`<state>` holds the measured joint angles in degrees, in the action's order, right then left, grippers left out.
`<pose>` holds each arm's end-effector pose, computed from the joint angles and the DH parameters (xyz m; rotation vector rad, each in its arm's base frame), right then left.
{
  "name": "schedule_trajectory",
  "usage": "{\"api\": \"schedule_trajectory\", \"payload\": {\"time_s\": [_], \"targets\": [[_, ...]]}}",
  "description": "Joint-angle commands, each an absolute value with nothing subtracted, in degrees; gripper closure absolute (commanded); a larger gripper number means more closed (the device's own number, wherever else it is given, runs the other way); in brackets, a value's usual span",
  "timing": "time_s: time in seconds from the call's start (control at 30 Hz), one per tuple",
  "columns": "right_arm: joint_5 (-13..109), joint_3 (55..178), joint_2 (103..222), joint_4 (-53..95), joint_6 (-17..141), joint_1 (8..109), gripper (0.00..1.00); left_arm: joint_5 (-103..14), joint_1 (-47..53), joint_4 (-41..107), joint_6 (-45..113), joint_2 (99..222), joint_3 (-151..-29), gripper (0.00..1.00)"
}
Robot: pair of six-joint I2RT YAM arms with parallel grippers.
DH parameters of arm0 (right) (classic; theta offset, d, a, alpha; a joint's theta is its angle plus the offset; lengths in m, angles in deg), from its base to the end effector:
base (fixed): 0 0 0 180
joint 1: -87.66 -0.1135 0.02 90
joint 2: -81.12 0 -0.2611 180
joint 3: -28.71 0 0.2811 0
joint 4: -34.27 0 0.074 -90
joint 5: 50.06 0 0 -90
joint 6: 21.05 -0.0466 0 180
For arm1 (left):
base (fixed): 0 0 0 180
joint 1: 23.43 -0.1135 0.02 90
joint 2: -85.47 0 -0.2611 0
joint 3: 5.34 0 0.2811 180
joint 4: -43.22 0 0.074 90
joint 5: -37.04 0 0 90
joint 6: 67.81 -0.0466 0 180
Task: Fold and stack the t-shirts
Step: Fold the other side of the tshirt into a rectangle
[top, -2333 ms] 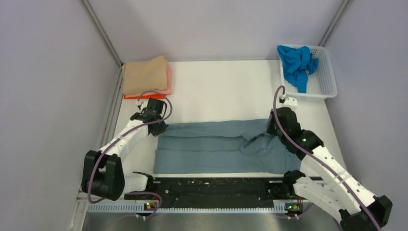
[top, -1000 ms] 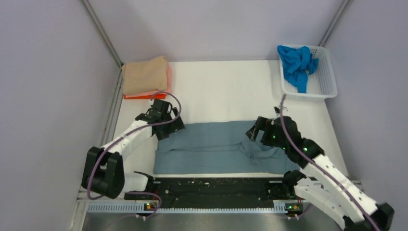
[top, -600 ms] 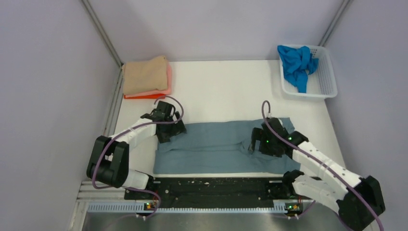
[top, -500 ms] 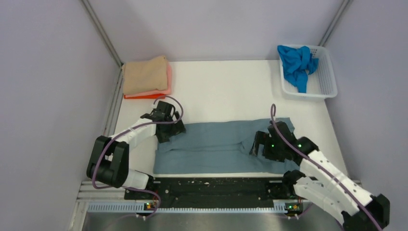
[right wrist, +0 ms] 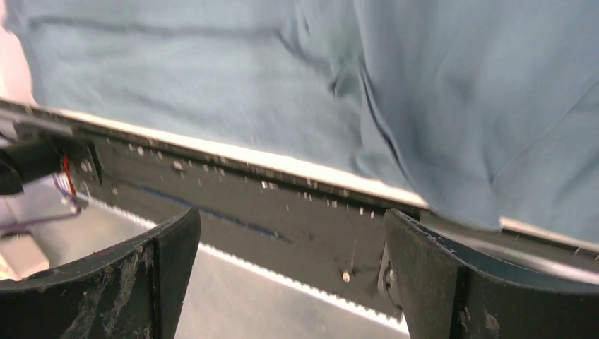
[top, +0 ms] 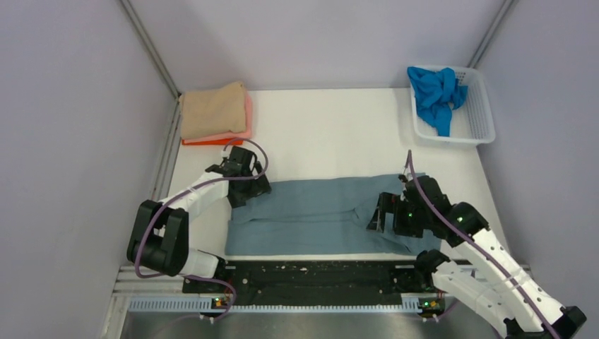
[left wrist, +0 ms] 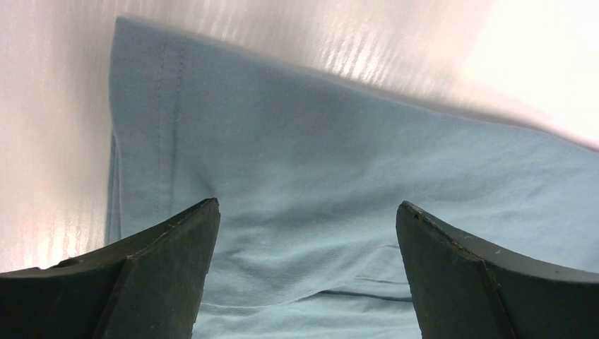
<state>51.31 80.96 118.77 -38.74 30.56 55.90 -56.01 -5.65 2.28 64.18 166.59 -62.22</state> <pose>0.1210 0.0857 0.2419 0.0810 2.7251 0.6650 0.2737 -0.0852 0.1467 -0.5882 2.6662 -0.2363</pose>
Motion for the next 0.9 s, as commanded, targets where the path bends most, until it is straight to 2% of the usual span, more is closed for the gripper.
{"api": "schedule_trajectory", "payload": {"time_s": [0.0,0.17,0.3,0.4,0.63,0.77,0.87], "targets": [[38.9,86.0,121.1,-28.7,33.7,55.4,0.01,-54.2,-5.7,3.2,63.4,164.9,-65.3,0.01],[48.9,79.0,129.4,-11.0,37.3,55.4,0.01,-54.1,-5.7,2.9,63.4,165.1,-65.8,0.01],[47.9,76.6,137.3,-5.2,40.3,55.4,0.01,-53.9,-5.7,3.3,63.6,165.1,-65.6,0.01],[53.2,75.4,139.8,-4.0,42.6,55.4,0.01,-54.0,-5.7,3.1,63.7,165.4,-65.5,0.01],[76.5,69.4,132.8,-14.3,42.0,53.3,0.01,-55.8,-5.7,1.9,63.5,166.1,-66.0,0.01],[79.0,69.3,125.5,-21.7,41.7,52.6,0.01,-56.9,-5.7,1.1,63.6,166.1,-65.8,0.01],[70.7,72.7,121.7,-21.5,41.4,52.6,0.01,-56.2,-5.7,1.8,63.7,166.1,-65.8,0.01]]}}
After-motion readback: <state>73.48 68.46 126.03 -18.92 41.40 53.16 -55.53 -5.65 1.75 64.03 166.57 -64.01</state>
